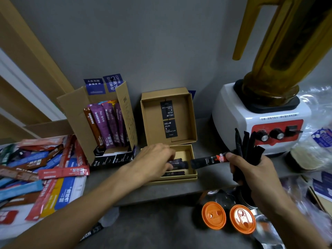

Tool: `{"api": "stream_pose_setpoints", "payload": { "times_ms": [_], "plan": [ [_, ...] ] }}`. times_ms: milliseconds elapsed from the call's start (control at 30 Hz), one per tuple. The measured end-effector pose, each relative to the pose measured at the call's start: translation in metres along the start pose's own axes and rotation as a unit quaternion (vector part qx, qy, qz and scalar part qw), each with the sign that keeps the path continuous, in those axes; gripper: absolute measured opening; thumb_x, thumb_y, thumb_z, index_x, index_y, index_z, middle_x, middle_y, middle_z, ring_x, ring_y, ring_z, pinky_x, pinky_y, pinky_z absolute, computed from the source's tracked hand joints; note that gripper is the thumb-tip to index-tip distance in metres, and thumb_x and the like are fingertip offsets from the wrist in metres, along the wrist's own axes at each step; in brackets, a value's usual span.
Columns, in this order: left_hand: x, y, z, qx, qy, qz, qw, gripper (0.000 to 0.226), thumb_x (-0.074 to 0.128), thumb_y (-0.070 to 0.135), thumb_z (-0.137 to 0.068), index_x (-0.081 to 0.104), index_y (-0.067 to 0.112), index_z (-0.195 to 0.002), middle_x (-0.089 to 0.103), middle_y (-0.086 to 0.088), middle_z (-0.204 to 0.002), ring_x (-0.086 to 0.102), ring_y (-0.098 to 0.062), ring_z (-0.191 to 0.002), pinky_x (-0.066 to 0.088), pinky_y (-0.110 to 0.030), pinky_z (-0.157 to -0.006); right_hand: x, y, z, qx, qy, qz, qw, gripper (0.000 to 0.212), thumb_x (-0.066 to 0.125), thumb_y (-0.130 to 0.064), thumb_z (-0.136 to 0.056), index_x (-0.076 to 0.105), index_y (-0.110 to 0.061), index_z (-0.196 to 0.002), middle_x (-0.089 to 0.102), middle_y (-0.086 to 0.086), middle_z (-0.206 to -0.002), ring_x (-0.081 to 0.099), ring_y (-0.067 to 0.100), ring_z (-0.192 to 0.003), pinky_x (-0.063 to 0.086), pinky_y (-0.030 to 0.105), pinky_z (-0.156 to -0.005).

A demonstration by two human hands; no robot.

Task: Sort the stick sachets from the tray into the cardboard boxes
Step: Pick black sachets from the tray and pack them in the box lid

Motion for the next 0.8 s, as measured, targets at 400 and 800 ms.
{"api": "stream_pose_setpoints", "payload": {
  "times_ms": [400,800],
  "plan": [
    [-0.020,-0.019,0.034,-0.210,0.116,0.475,0.846,0.006,0.062,0.017,-0.096,0.063,0.015,-0.101,0.072,-0.004,-0.075,0.066,-0.008,-0.064,0.046,-0.022,-0.053,-0.005,0.000,0.001,0.000,0.014,0.008,1.000,0.038,0.067,-0.025,-0.091,0.058,-0.009,-0.058,0.050,0.007,-0.052,0.045,0.017,-0.045,0.037,0.030,-0.047],
    [-0.031,0.000,0.039,-0.022,0.037,0.049,0.998,0.021,0.057,0.037,-0.096,0.061,0.032,-0.116,0.057,0.016,-0.108,0.052,0.001,-0.102,0.047,-0.024,-0.093,-0.002,0.002,0.001,0.014,-0.001,0.004,1.000,0.035,0.068,-0.027,-0.090,0.061,-0.009,-0.061,0.052,0.014,-0.057,0.045,0.026,-0.050,0.037,0.037,-0.049]
  ]
}}
Point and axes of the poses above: each hand's wrist, its own z-axis away from the middle knuckle, its own x-axis out of the palm, y = z × x, the point moved 3 cm from there along -z, towards the middle knuckle
